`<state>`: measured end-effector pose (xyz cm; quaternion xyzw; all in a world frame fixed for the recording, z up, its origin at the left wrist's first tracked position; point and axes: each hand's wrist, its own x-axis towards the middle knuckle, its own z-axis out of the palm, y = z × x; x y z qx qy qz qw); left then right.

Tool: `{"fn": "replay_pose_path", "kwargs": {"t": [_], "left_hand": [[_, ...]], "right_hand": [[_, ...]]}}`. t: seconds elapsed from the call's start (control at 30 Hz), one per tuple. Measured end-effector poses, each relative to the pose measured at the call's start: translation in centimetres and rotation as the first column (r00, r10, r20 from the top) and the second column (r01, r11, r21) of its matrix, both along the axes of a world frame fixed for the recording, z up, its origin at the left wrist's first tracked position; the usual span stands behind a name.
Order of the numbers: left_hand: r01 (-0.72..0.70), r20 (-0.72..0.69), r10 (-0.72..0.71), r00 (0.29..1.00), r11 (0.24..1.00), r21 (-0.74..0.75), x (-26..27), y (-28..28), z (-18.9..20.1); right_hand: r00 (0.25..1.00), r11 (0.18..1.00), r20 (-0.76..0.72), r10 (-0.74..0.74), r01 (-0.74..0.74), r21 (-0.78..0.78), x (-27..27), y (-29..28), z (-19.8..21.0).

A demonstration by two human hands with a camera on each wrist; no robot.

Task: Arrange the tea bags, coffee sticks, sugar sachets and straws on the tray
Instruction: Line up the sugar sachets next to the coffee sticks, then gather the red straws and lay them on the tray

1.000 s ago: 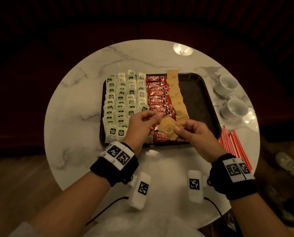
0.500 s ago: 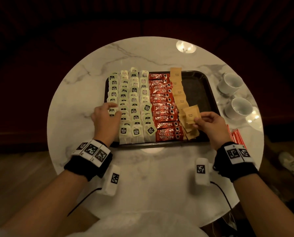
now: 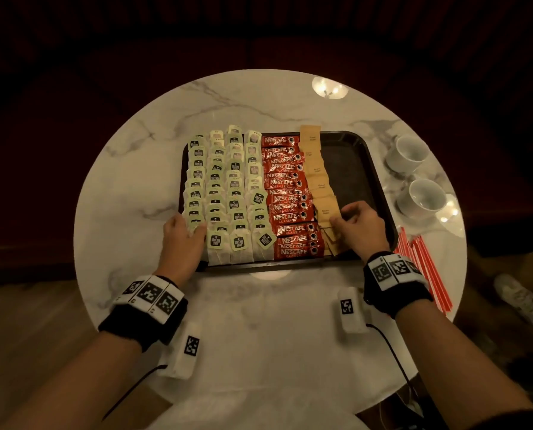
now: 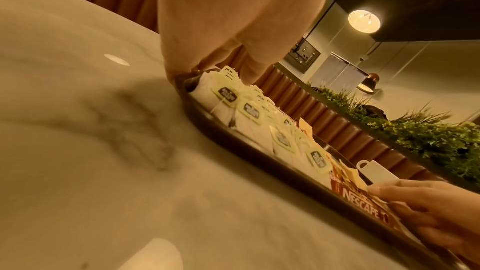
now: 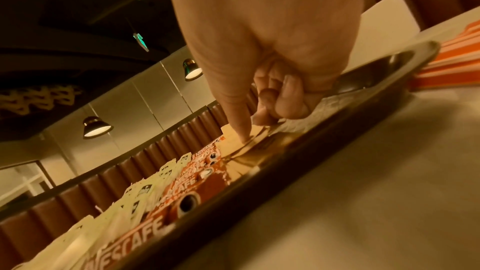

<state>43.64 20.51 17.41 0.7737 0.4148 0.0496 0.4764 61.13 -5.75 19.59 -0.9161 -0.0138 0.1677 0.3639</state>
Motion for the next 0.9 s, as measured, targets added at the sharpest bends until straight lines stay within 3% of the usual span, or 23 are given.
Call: {"fn": "replay_pose_path", "kwargs": {"t": [0.17,0.27,0.4,0.53,0.67,0.8,0.9], "left_hand": [[0.010,-0.026,-0.010,1.000,1.000,-0.013,0.0,-0.1,0.3],[0.027,-0.026,-0.028,0.999,0.999,-0.029,-0.2,0.2,0.2],[0.018,-0.031,-0.019,0.999,1.000,-0.023,-0.2,0.0,0.6],[0.033,0.041,-0.039,0.998,0.990,0.135,0.6,-2.4,2.2],[0.170,0.127,-0.200,0.972,0.962,0.214,1.5,-6.7,4.4],[0.349,0.174,-0.368,0.913,0.928,0.130,1.8,-10.9,5.5],[0.497,0.190,-0.506,0.841,0.862,0.097,1.6,-13.8,5.5]], "right_hand": [[0.997,0.995,0.068,-0.019,0.013,0.094,-0.9,-1.9,1.3],[0.984,0.985,0.133,-0.122,0.102,0.142,-1.5,-5.2,1.9],[0.955,0.968,0.167,-0.246,0.235,0.085,-2.8,-10.2,2.5],[0.949,0.951,0.099,-0.300,0.305,-0.045,-3.0,-13.4,1.2],[0.963,0.946,0.029,-0.269,0.270,-0.178,-2.8,-14.7,-0.9],[0.966,0.916,0.034,-0.255,0.253,-0.312,-2.7,-14.7,-1.5],[0.964,0.919,0.035,-0.264,0.263,-0.293,-2.6,-14.7,-1.6]]}}
